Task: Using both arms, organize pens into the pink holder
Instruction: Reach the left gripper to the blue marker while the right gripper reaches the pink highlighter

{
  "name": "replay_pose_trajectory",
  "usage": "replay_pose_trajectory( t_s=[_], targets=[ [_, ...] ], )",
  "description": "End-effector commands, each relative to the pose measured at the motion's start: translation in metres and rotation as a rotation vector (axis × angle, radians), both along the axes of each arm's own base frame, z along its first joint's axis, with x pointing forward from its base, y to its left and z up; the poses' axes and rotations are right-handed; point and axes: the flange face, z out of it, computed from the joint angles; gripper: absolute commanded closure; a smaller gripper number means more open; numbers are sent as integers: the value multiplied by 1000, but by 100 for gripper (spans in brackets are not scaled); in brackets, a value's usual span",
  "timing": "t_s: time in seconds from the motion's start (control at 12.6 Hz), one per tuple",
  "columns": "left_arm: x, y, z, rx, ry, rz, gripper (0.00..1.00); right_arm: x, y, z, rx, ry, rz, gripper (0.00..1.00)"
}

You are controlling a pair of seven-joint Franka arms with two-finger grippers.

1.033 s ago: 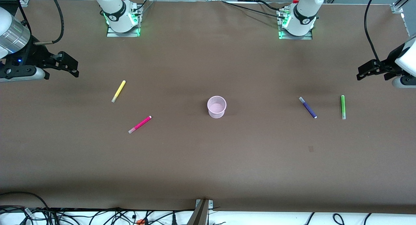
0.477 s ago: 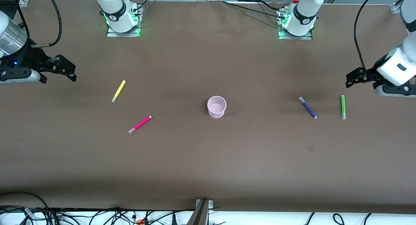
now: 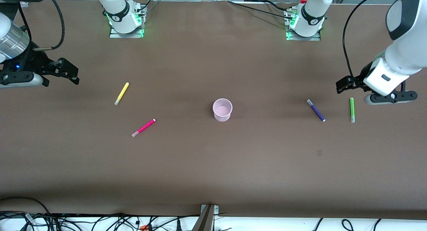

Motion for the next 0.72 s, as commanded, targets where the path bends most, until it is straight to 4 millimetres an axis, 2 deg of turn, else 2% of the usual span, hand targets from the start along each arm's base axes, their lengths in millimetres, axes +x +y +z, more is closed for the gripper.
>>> replay_pose_trajectory(
  t_s=[0.0,0.08,0.16,0.24,0.32,0.48,0.64],
  targets=[
    [5,8,-43,32,74,140,0,6,1,-17,-24,28,20,0],
    [5,9,-60,39,101,166,0,7,4,-21,-28,40,43,0],
    [7,23,-76,26,123,212,0,3,5,-18,-27,57,54,0],
    [4,48,-93,-5,131,269,0,-1,8,-8,-23,44,77,0],
    [-2,55,-116,-15,113,287,0,-3,9,-1,-21,35,87,0],
    [-14,53,-161,-20,54,296,0,-6,19,-5,-24,63,104,0],
    [-22,51,-203,-27,-6,303,0,1,43,-37,-37,126,119,0]
  ],
)
